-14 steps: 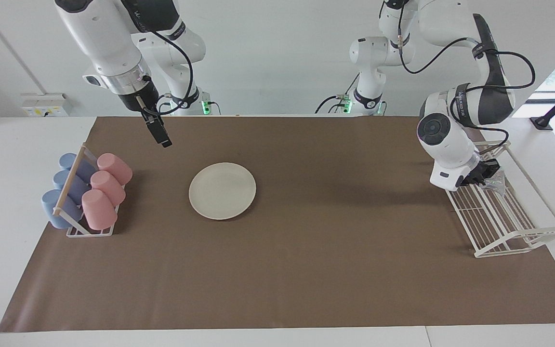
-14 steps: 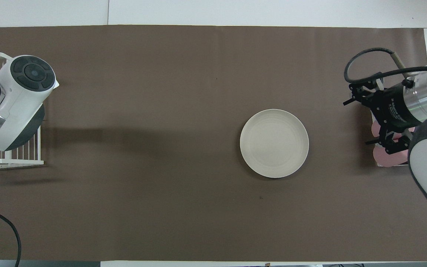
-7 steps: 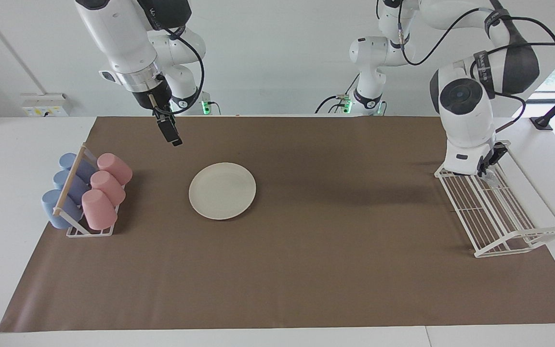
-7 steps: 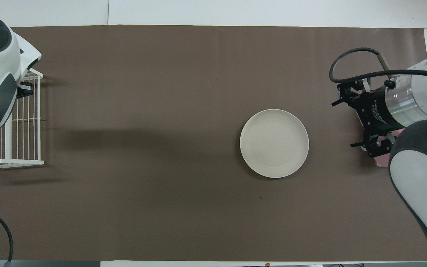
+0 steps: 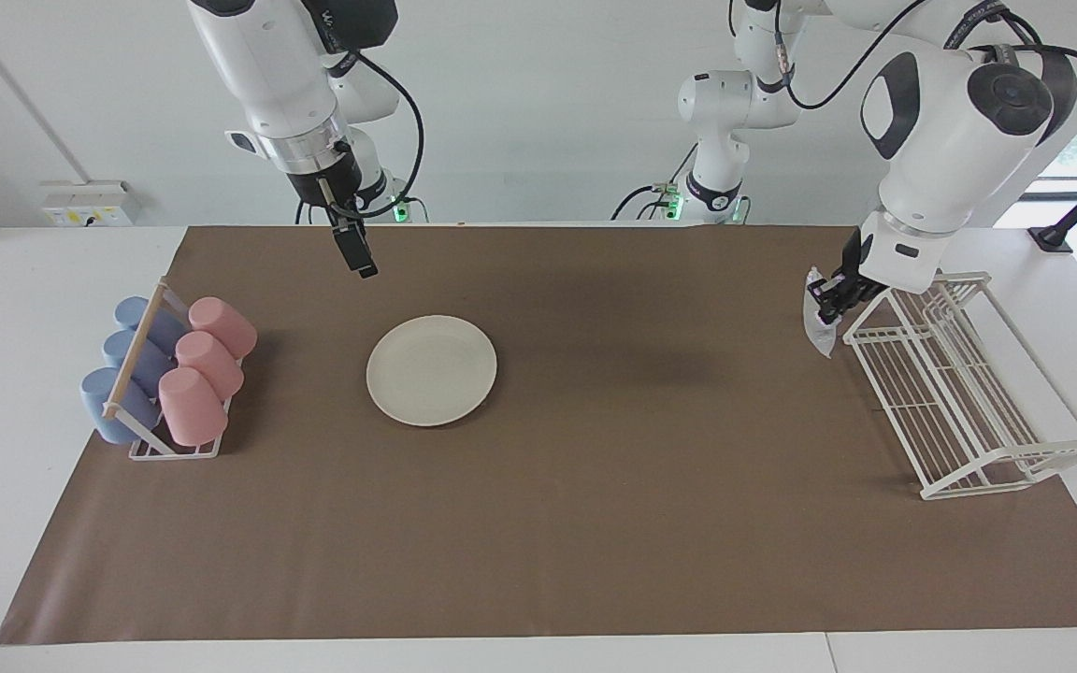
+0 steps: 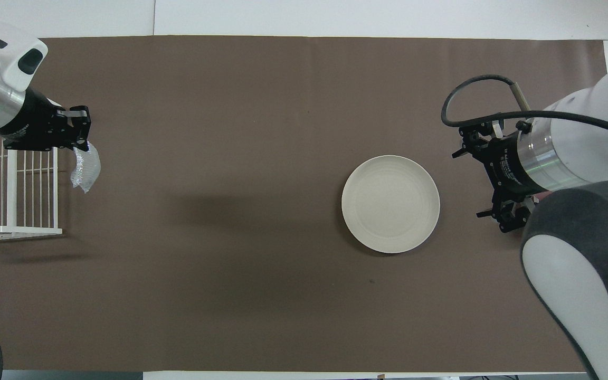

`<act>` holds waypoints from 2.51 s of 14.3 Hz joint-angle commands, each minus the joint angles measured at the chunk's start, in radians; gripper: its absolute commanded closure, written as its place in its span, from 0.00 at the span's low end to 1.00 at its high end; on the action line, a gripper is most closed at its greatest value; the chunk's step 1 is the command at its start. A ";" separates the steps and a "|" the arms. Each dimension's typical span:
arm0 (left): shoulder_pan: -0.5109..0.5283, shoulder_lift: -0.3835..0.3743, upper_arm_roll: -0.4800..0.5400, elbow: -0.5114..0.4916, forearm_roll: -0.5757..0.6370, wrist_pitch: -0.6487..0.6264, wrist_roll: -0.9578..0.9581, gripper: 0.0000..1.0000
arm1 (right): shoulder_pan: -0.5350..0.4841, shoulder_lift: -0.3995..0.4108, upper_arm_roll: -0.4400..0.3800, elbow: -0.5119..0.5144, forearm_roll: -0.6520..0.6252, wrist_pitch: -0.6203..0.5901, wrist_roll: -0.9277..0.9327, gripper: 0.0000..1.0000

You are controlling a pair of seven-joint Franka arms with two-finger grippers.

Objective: Wipe plate with sponge
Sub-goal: 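Grasp the sponge with the left gripper while the right gripper nears the plate, then lift the plate with the right gripper while the left gripper extends the sponge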

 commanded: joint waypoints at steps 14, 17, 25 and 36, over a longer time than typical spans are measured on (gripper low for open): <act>-0.014 -0.384 -0.015 -0.731 -1.288 0.382 0.345 1.00 | 0.192 0.255 0.007 0.330 0.003 -0.107 0.339 0.00; -0.028 -0.380 -0.015 -0.791 -1.408 0.375 0.536 1.00 | 0.256 0.286 0.004 0.338 0.002 -0.104 0.417 0.00; -0.044 -0.326 -0.014 -0.785 -1.406 0.278 0.714 1.00 | 0.313 0.375 0.011 0.476 0.010 -0.104 0.493 0.00; -0.034 -0.307 -0.014 -0.788 -1.423 0.220 0.712 1.00 | 0.411 0.383 0.011 0.468 0.075 0.008 0.608 0.00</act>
